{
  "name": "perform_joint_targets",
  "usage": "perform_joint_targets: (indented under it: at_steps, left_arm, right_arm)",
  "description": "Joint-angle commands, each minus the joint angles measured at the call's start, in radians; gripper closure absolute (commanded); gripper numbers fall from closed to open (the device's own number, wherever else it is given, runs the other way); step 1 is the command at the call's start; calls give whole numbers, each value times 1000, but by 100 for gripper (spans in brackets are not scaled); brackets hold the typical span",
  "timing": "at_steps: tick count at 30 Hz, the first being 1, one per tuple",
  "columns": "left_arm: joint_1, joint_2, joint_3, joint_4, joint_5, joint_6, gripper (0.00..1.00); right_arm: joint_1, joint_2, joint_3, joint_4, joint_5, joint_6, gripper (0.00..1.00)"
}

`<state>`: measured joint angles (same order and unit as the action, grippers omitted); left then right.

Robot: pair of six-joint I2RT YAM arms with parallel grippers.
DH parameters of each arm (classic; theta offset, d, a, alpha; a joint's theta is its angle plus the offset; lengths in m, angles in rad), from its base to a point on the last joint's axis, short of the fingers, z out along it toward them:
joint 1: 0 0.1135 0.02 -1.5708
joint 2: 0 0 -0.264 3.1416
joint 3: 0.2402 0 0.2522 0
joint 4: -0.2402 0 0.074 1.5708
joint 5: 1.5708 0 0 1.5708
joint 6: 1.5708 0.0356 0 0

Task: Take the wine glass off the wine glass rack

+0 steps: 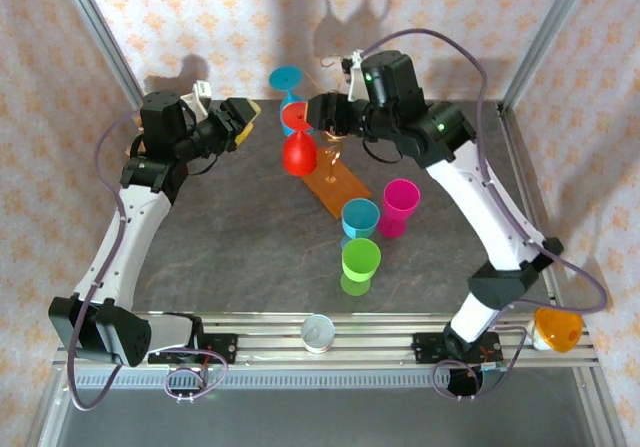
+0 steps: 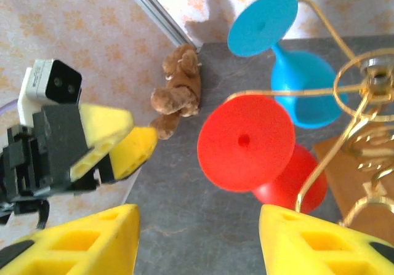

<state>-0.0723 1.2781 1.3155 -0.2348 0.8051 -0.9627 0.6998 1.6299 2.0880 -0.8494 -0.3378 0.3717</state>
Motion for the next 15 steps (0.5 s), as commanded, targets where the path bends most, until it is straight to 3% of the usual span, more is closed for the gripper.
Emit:
perform_joint_targets:
  at_steps: [1,7,15]
  left_arm:
    - [-11,-8,-20,69,26,-4,44]
    - [-9,11,-39,119,36,-16,45]
    - [-10,28,-33,143,22,4,46]
  right_arm:
    - [25,-147,-192,216,-10,149,46]
    - [114,-270,-433,387,91,270,44]
    - [218,-308,-634,654,232,410,44]
